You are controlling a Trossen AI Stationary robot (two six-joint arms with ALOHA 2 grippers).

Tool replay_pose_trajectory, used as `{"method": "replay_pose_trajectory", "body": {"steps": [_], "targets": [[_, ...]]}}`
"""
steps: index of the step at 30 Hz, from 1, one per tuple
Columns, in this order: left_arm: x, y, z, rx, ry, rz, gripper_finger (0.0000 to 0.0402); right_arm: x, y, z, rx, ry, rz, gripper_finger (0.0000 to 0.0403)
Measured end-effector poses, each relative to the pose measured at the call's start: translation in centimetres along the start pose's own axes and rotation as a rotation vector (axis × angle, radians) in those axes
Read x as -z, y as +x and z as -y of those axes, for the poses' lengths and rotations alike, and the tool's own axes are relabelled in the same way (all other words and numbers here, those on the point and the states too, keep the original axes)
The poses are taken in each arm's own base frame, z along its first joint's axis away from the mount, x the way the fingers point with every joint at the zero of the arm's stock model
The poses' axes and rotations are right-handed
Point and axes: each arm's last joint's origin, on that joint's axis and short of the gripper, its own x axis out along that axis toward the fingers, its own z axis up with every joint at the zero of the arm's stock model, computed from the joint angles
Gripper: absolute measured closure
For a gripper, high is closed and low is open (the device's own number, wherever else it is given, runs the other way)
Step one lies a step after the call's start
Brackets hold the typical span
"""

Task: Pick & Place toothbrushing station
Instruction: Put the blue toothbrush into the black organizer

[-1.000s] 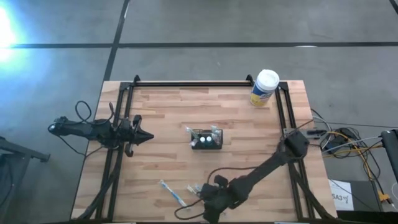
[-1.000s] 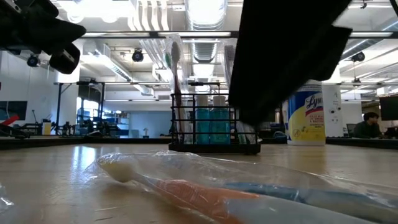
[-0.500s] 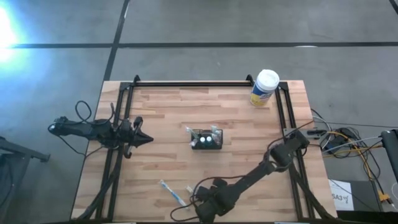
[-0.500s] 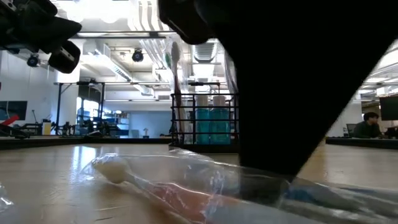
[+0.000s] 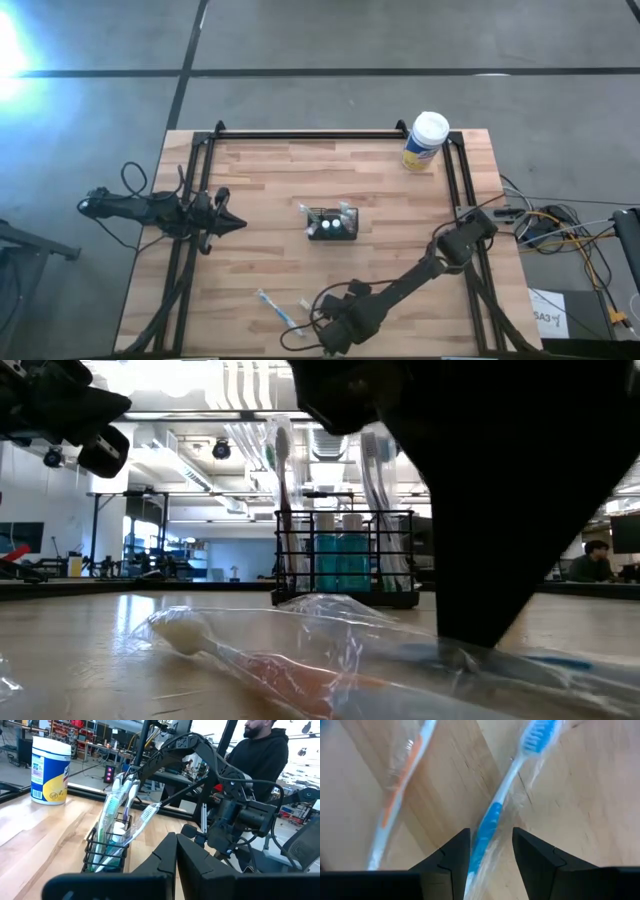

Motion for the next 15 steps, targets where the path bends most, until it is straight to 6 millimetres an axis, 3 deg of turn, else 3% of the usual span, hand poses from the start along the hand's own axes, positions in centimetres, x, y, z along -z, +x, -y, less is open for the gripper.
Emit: {"method": "replay_pose_trajectory", "body": {"steps": [10, 15], "targets": [[0.0, 0.0, 0.0, 0.000, 0.000, 0.000, 0.0388, 0.6, 1.9, 1.0, 0.023, 0.005, -0.030, 0.0269], [0.0, 0.0, 0.0, 0.000, 0.000, 0.000, 0.0388, 0.9, 2.7, 1.7, 0.073, -0.019, 0.001, 0.0311]]}}
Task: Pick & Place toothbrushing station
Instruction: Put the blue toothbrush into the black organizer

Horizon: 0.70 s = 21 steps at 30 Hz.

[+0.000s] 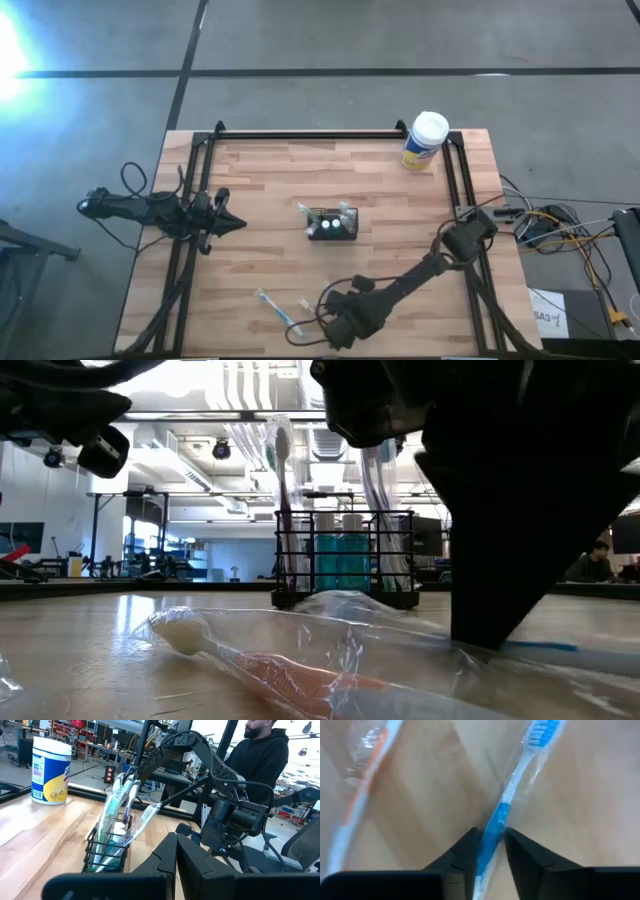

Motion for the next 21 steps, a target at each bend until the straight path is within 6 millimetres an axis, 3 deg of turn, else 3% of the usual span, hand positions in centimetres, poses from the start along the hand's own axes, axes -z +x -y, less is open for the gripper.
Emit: {"method": "replay_pose_trajectory", "body": {"steps": [5, 9, 12, 17, 21], "targets": [[0.0, 0.0, 0.0, 0.000, 0.000, 0.000, 0.0388, 0.1, -1.2, 0.4, 0.043, -0.039, 0.088, 0.0383], [0.0, 0.0, 0.0, 0.000, 0.001, 0.001, 0.0388, -0.1, -2.8, 1.2, 0.056, -0.047, 0.142, 0.0387], [0.0, 0.0, 0.0, 0.000, 0.003, 0.001, 0.0388, -0.2, -5.6, 1.8, 0.027, -0.067, 0.222, 0.0388], [0.0, 0.0, 0.0, 0.000, 0.005, 0.001, 0.0388, 0.4, -9.5, 2.9, 0.000, -0.134, 0.454, 0.0389], [0.0, 0.0, 0.0, -0.006, 0.030, 0.002, 0.0388, 0.8, -12.6, 5.0, -0.111, -0.123, 0.652, 0.0389]]}}
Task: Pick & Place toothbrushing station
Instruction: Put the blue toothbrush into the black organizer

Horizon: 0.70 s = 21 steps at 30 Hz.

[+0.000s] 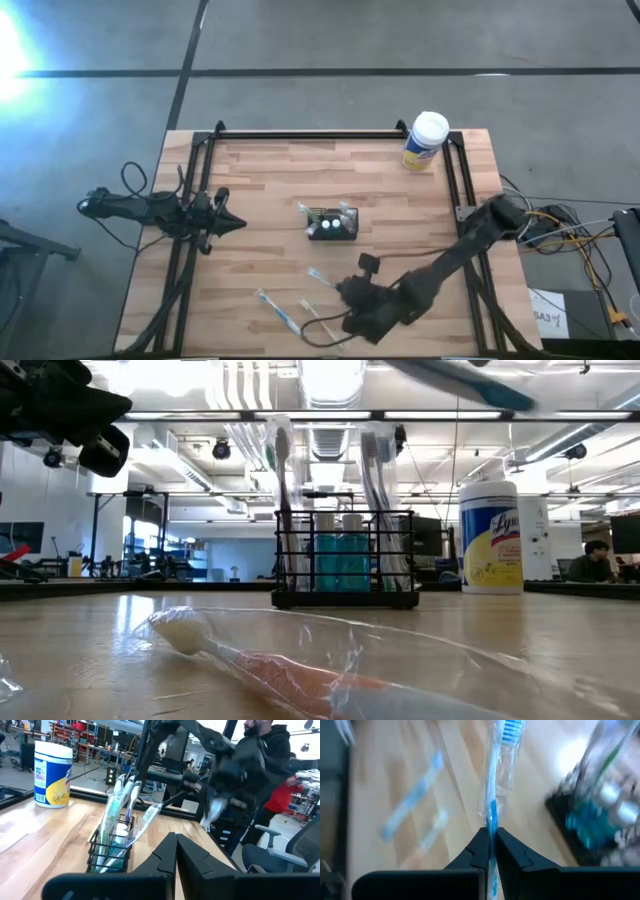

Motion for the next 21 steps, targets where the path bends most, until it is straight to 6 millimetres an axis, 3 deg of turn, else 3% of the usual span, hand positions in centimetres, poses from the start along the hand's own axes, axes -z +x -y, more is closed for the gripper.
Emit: {"method": "replay_pose_trajectory", "body": {"steps": [9, 14, 21], "targets": [[-0.1, 0.0, 0.0, -0.006, 0.040, 0.017, 0.0388, 2.2, -0.1, 3.7, -0.182, 0.006, 0.364, 0.0390], [-1.1, -0.1, 0.3, 0.016, 0.125, 0.115, 0.0389, 3.3, 1.1, 5.6, -0.209, -0.062, 0.516, 0.0390], [-2.6, -0.4, 0.8, 0.085, 0.130, 0.259, 0.0396, 3.3, 3.2, 8.8, -0.192, -0.162, 0.609, 0.0390]]}}
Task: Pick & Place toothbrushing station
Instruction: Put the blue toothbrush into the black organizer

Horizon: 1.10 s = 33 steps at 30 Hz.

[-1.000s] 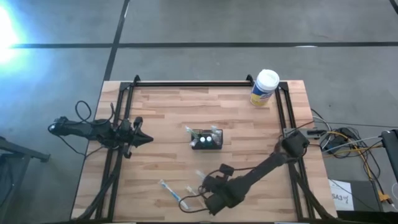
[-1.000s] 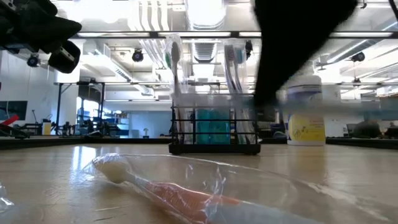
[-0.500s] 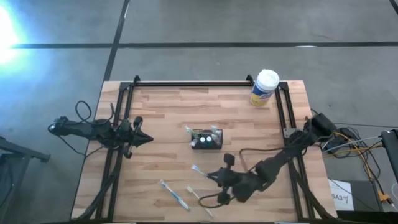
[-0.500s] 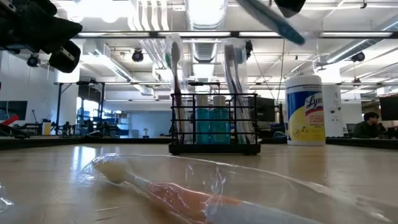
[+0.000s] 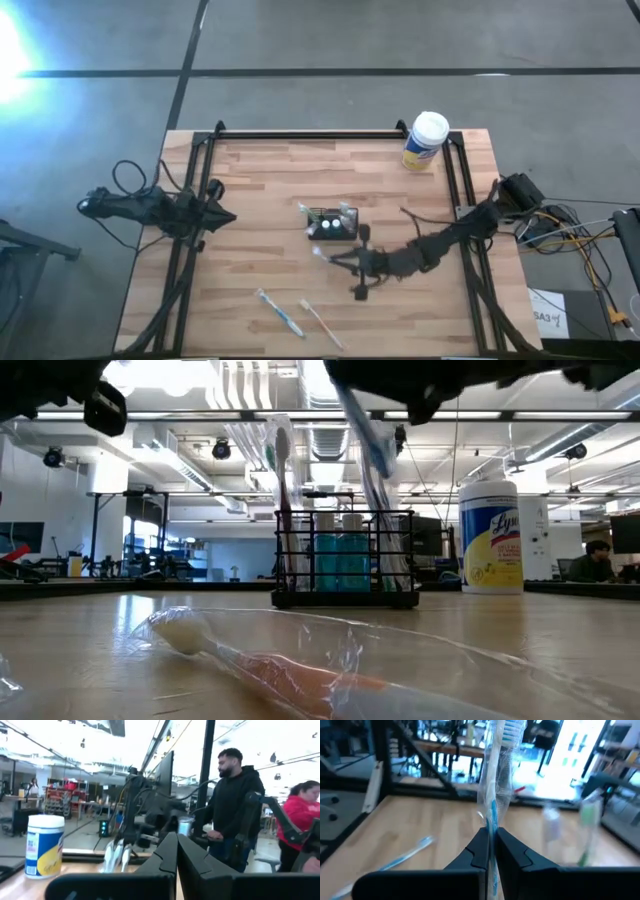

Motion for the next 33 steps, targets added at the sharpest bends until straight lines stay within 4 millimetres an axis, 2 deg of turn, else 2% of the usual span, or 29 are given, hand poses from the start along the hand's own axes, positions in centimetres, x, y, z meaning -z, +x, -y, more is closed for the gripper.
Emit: {"method": "replay_pose_trajectory", "body": {"steps": [4, 10, 14, 20, 25, 28, 31, 33], "targets": [[-0.2, 0.2, 0.0, 0.005, 0.046, -0.009, 0.0396, 0.2, 0.7, 1.6, -0.014, -0.047, 0.029, 0.0390], [1.0, 1.2, 0.0, 0.012, 0.062, -0.115, 0.0398, 0.8, 0.7, 2.9, 0.020, -0.104, 0.061, 0.0390], [1.5, 2.5, 0.0, 0.008, 0.057, -0.172, 0.0398, 0.9, -0.3, 3.3, 0.037, -0.168, 0.158, 0.0390], [0.3, 5.5, 0.2, -0.027, 0.080, -0.230, 0.0386, 0.7, -0.8, 4.9, 0.085, -0.147, 0.180, 0.0390], [-0.8, 8.6, 0.3, -0.119, 0.094, -0.266, 0.0347, 0.9, -0.6, 5.1, 0.099, -0.158, 0.172, 0.0390], [-1.0, 10.4, 0.3, -0.139, 0.065, -0.307, 0.0309, 0.9, -0.6, 5.1, 0.103, -0.162, 0.170, 0.0390], [-2.4, 12.5, 0.5, -0.137, 0.060, -0.268, 0.0267, 0.8, -0.5, 5.1, 0.102, -0.164, 0.172, 0.0390], [-2.4, 13.7, 0.6, -0.138, 0.076, -0.297, 0.0242, 0.6, -0.4, 5.0, 0.103, -0.161, 0.177, 0.0390]]}}
